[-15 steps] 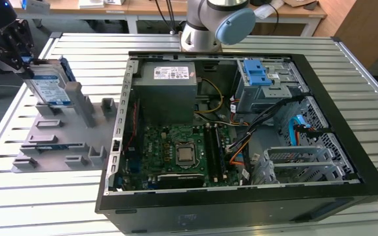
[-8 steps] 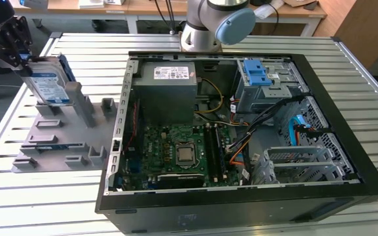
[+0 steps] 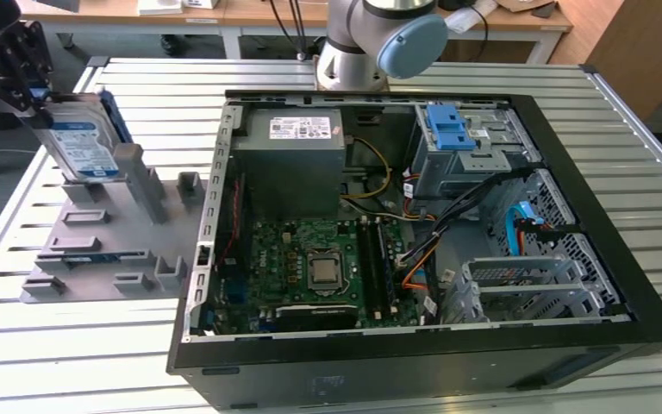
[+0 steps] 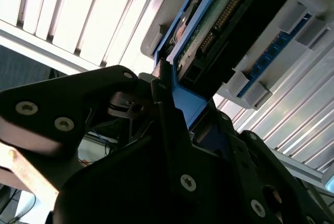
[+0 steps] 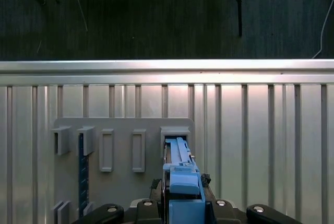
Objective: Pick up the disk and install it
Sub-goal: 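Pick up the disk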
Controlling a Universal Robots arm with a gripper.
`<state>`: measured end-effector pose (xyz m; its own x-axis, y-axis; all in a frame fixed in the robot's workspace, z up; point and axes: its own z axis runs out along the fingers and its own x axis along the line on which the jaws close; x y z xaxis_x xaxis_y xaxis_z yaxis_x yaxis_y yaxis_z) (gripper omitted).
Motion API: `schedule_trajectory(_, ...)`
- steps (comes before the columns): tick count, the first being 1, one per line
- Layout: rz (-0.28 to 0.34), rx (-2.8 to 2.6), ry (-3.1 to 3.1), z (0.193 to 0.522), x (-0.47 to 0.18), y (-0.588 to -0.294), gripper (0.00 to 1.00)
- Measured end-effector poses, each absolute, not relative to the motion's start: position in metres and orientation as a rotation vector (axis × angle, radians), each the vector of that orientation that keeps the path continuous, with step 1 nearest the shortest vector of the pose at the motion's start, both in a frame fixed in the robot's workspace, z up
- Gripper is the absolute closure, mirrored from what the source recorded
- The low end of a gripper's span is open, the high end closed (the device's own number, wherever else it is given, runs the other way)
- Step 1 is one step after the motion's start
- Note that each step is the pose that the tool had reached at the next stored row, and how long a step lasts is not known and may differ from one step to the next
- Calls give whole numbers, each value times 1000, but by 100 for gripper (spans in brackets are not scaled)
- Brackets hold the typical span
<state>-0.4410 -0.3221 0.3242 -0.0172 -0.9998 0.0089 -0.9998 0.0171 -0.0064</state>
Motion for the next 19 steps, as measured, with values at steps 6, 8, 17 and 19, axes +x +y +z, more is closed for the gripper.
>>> schedule_trajectory(6, 17, 2201, -2239, 331, -441, -322, 64)
schedule_trajectory(8, 17, 2201, -2239, 333, -441, -322, 64)
schedule_trajectory(17, 17, 2201, -2239, 334, -441, -322, 64)
schedule_trajectory(19, 17, 2201, -2239, 334, -441, -322, 64)
